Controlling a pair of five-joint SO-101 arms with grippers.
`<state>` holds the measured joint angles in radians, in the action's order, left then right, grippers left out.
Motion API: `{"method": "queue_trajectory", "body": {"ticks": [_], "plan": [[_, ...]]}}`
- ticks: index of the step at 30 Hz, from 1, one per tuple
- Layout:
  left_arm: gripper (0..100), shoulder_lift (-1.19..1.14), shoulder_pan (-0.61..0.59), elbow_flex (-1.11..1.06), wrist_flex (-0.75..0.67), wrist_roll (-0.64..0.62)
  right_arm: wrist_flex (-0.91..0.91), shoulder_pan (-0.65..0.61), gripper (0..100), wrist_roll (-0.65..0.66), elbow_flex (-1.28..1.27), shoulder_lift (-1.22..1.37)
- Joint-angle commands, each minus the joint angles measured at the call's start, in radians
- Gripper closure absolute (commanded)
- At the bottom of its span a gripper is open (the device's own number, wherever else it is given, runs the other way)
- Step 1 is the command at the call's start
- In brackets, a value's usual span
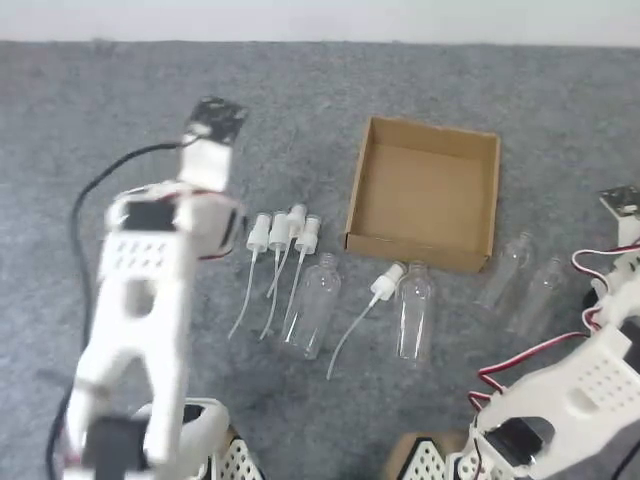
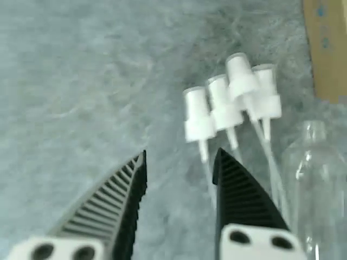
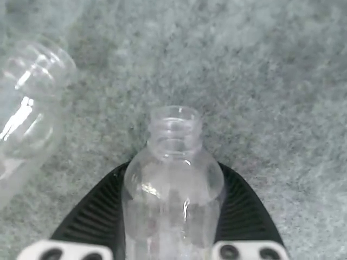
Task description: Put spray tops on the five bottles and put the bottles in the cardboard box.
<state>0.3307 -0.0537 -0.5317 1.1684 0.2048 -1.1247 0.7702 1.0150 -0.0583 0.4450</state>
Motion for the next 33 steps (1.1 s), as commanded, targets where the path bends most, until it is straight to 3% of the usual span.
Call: {"method": "queue_trajectory", "body": {"ticks": [1, 8, 20, 28, 33], "plan": [[82, -0.250, 0.041, 0.108, -0.137, -0.054, -0.021, 0.044, 93.4, 0.006, -0.029, -0.065], [82, -0.496, 0.034, 0.228, -0.187, -0.055, -0.012, 0.054, 93.4, 0.012, -0.150, -0.189], [82, -0.638, -0.008, 0.248, -0.275, -0.052, 0.024, 0.054, 93.0, 0.003, -0.196, -0.220], [98, -0.641, -0.008, 0.248, -0.249, -0.048, 0.091, 0.053, 92.8, 0.005, -0.264, -0.220], [99, -0.565, -0.014, 0.265, -0.160, -0.054, 0.108, 0.054, 92.8, 0.006, -0.281, -0.222]]}}
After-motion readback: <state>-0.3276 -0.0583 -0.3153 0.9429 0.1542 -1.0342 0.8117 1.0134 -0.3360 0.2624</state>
